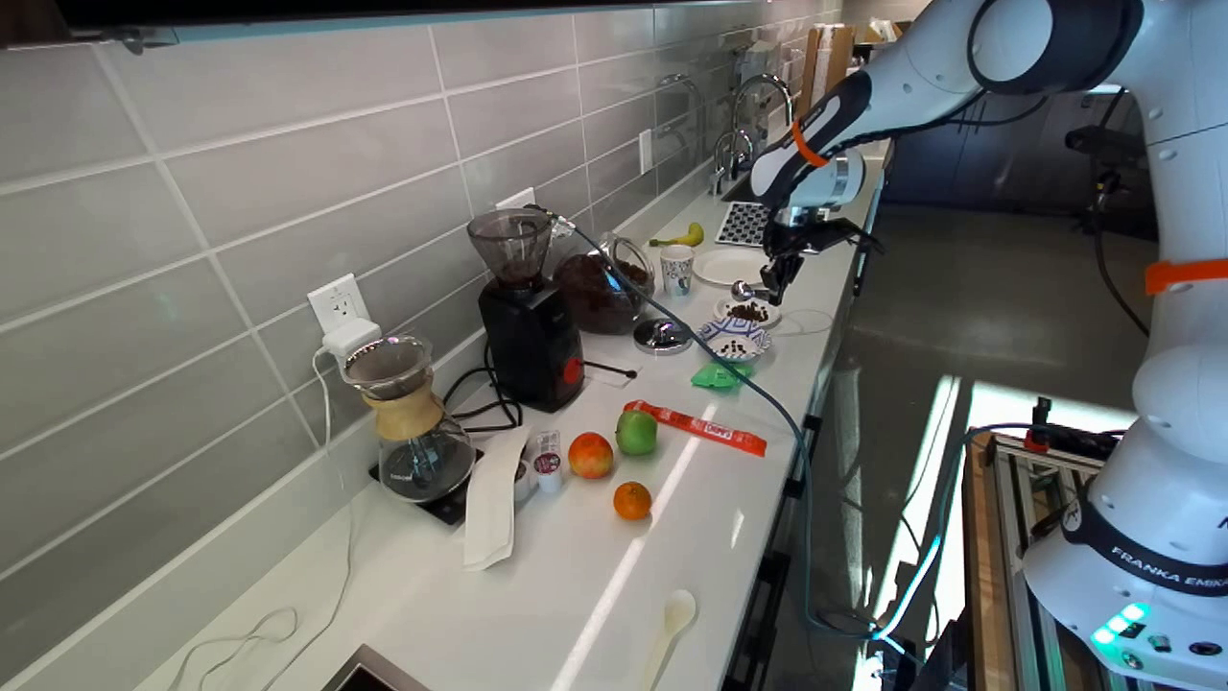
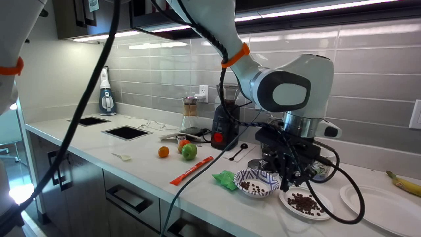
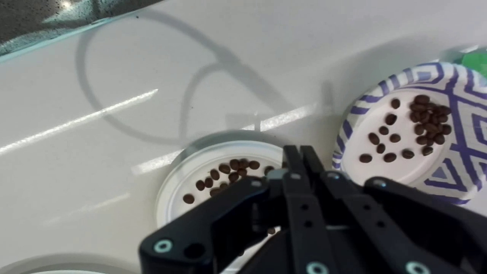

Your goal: Use the silver ladle to put some of the coffee beans onto the small white plate

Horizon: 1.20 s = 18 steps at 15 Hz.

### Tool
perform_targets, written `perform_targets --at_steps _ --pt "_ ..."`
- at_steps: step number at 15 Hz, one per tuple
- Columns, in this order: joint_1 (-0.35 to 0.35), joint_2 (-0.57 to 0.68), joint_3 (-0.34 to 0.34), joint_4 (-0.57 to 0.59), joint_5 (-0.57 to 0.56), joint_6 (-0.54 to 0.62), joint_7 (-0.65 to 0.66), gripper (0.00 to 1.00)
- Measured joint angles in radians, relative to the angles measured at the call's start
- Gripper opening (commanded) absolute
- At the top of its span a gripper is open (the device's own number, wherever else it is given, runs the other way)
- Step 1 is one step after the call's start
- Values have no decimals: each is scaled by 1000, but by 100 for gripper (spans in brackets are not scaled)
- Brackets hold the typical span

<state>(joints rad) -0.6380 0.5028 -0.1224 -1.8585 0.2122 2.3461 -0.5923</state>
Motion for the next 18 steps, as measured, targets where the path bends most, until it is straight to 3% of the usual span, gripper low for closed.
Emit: perform_targets --at_steps 8,18 --pt "-29 -13 18 0 69 -39 -86 1" --pt "-36 -15 22 0 170 -28 -94 1"
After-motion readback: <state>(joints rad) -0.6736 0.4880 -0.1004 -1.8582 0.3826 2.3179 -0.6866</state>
